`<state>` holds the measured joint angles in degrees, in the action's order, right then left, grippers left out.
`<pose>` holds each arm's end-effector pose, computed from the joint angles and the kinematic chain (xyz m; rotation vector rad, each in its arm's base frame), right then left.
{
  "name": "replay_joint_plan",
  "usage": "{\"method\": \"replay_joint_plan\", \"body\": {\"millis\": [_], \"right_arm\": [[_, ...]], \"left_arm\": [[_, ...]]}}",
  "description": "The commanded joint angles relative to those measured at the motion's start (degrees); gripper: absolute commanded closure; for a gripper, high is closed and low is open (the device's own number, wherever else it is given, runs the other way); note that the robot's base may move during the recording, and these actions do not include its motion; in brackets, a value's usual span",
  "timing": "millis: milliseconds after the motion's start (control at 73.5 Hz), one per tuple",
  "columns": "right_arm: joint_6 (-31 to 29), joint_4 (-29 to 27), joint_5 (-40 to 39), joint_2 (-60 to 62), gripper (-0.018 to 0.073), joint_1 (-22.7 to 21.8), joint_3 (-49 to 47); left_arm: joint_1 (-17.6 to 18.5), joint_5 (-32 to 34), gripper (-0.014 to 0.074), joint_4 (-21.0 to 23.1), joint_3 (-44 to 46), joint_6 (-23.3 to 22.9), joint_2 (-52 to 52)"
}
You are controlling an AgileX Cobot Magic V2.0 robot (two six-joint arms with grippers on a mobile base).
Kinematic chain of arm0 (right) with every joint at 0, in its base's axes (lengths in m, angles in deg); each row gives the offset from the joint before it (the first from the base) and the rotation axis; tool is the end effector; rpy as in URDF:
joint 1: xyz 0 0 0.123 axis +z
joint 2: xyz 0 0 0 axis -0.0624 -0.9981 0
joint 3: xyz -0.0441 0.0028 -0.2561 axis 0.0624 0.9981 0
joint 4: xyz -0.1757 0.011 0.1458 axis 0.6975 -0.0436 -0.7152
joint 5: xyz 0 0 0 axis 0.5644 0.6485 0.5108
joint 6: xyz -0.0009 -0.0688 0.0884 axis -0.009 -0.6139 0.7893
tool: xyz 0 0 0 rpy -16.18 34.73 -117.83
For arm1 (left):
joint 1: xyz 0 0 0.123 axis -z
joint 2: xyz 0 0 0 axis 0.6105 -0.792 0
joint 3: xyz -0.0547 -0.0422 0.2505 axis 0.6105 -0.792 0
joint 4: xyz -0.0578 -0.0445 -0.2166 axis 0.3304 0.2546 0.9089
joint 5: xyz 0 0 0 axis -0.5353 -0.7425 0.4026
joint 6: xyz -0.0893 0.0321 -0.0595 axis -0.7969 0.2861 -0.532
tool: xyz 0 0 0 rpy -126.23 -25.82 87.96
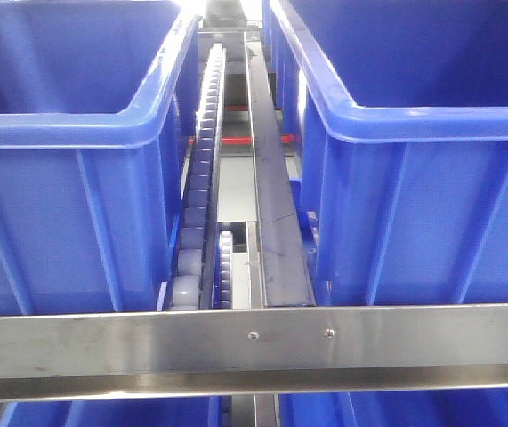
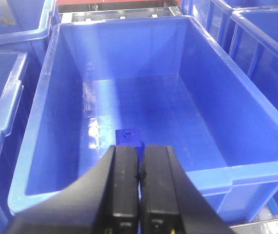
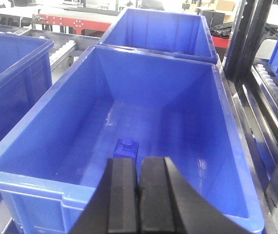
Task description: Pick and sort blue part to right shelf
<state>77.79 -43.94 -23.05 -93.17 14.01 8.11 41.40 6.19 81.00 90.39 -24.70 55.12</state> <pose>0.0361 0.0034 0.3235 -0.1616 1.5788 0.0790 0.0470 -0.0111 0.3265 0.1297 1.7480 -0.0932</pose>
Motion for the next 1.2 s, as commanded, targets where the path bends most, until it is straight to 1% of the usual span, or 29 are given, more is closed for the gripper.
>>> {"method": "replay_joint_plan", "body": {"millis": [0,95,177,245,395,585,667,803,830,857,1048,1184], "right_arm": [[-0.4,0.7,-5.2,-0.9,0.0518,-0.3,-1.4],[-0.4,0.7,-5.2,-0.9,0.0518,-0.3,-1.4],[-0.4,0.7,-5.2,-0.9,0.0518,-0.3,-1.4],[-0.4,0.7,-5.2,-0.9,0.0518,-0.3,-1.4],[-0.4,0.7,-5.2,-0.9,0.0518,-0.3,-1.4],[-0.4,0.7,-5.2,-0.9,0.0518,-0.3,-1.4],[-0.4,0.7,-5.2,-0.9,0.0518,-0.3,-1.4],[-0.4,0.7,-5.2,-0.9,0.0518,-0.3,-1.4],[-0.4,0.7,-5.2,-0.9,0.0518,-0.3,-1.4],[-0.4,0.7,-5.2,-0.9,0.0518,-0.3,-1.4],[-0.4,0.7,-5.2,-0.9,0.0518,-0.3,-1.4],[-0.4,0.7,-5.2,-0.9,0.0518,-0.3,-1.4]], "left_arm": [[-0.1,4.6,0.0471,0.3,1.5,-0.2,-0.7],[-0.1,5.1,0.0471,-0.3,0.9,-0.2,-0.2],[-0.1,7.0,0.0471,-4.4,-0.9,-0.2,2.3],[-0.1,9.5,0.0471,-5.4,-4.0,-0.3,5.0],[-0.1,20.0,0.0471,-5.4,-13.9,-0.8,9.4],[-0.1,34.3,0.0471,-5.0,-27.8,-0.8,10.2],[-0.1,39.2,0.0471,-4.0,-32.8,-0.8,10.2],[-0.1,46.5,0.0471,-2.2,-38.7,-0.8,10.8],[-0.1,44.0,0.0471,-2.0,-38.5,-0.8,11.4],[-0.1,43.1,0.0471,-2.0,-38.5,-0.8,12.0],[-1.9,42.8,0.0471,-1.9,-38.6,-0.8,12.5],[-1.9,42.8,0.0471,-1.9,-38.6,-0.8,12.5]]}}
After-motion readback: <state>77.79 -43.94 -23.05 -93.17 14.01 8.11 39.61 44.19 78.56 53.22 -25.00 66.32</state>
